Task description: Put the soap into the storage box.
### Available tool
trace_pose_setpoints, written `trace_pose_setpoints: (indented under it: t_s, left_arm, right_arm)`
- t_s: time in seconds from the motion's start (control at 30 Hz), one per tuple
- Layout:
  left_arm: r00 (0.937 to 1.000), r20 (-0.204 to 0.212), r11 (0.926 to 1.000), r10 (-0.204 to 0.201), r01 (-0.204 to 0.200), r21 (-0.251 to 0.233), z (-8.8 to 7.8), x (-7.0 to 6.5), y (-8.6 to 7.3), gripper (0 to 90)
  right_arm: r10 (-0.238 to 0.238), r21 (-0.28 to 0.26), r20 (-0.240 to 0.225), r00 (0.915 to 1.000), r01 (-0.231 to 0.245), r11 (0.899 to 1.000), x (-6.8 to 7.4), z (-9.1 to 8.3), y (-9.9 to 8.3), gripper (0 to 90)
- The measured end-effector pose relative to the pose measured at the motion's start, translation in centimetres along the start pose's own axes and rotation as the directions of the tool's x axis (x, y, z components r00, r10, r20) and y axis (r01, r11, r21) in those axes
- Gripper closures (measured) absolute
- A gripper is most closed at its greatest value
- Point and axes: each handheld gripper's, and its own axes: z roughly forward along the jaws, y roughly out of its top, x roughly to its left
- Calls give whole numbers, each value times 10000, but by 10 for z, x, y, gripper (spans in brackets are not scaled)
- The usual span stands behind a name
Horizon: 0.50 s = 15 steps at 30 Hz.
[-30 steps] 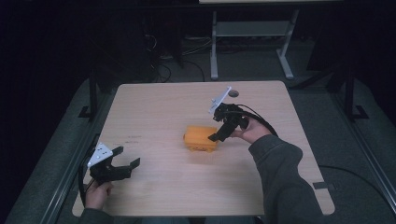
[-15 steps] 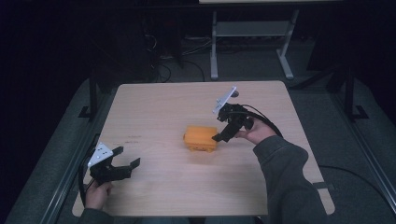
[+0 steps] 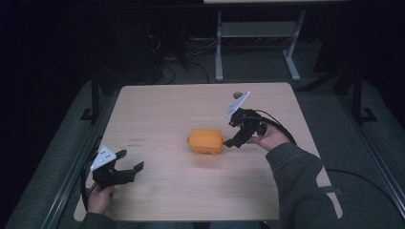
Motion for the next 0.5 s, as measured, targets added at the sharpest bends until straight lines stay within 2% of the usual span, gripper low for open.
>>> trace_pose_setpoints:
  t_s: [0.27,0.5]
  left_arm:
    - [10000,23,10000,54,-54,26,0,-1,0,141]
    - [10000,10,10000,54,-54,26,0,-1,0,141]
  right_arm:
    - [86,-137,21,10000,-85,9999,1,-2,-9,178]
    - [373,-74,-30,9993,-373,9993,2,-2,-18,178]
